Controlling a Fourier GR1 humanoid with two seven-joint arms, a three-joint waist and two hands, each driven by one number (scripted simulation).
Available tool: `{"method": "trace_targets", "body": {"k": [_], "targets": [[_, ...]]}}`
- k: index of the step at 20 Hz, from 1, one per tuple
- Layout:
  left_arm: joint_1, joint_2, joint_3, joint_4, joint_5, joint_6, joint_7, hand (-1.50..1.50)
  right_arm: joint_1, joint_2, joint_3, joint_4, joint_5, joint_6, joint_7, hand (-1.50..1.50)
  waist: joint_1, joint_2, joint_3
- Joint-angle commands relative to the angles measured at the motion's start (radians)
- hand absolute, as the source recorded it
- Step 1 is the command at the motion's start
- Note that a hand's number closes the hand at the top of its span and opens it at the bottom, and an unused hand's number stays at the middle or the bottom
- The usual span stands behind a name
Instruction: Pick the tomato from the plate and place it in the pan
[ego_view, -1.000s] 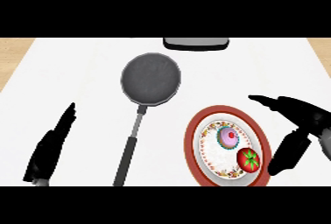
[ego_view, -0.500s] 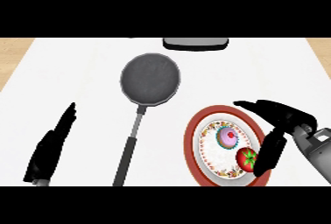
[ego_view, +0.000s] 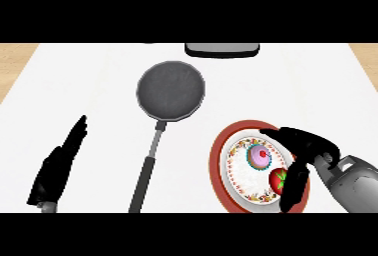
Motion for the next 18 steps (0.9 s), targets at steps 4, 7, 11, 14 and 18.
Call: {"method": "trace_targets", "body": {"k": [4,7,11,14,18], "targets": [[0.046,0.028,0.046,-0.024,0.015,-0.044,-0.041,0.00,-0.005,-0.003,-0.007,0.058,0.005,0.075,0.114,-1.50,0.006,0.000,0.000],[0.005,-0.033,0.012,0.021,-0.027,-0.009,-0.008,0.00,0.015,0.075,0.064,0.067,0.083,0.027,0.120,-1.50,0.001,0.002,0.000],[-0.001,-0.043,0.025,0.022,-0.029,-0.032,-0.013,0.00,0.044,0.065,0.023,0.065,0.079,0.071,0.097,-1.50,-0.002,0.001,0.000],[0.004,-0.037,0.037,0.010,-0.040,-0.036,0.002,0.00,0.121,0.004,0.018,0.067,0.129,0.074,0.000,-1.50,-0.007,0.001,0.000],[0.071,-0.056,0.033,-0.065,-0.055,-0.035,0.011,0.00,0.092,0.115,0.022,0.133,0.227,0.051,-0.002,-1.50,0.001,0.000,0.001]]}}
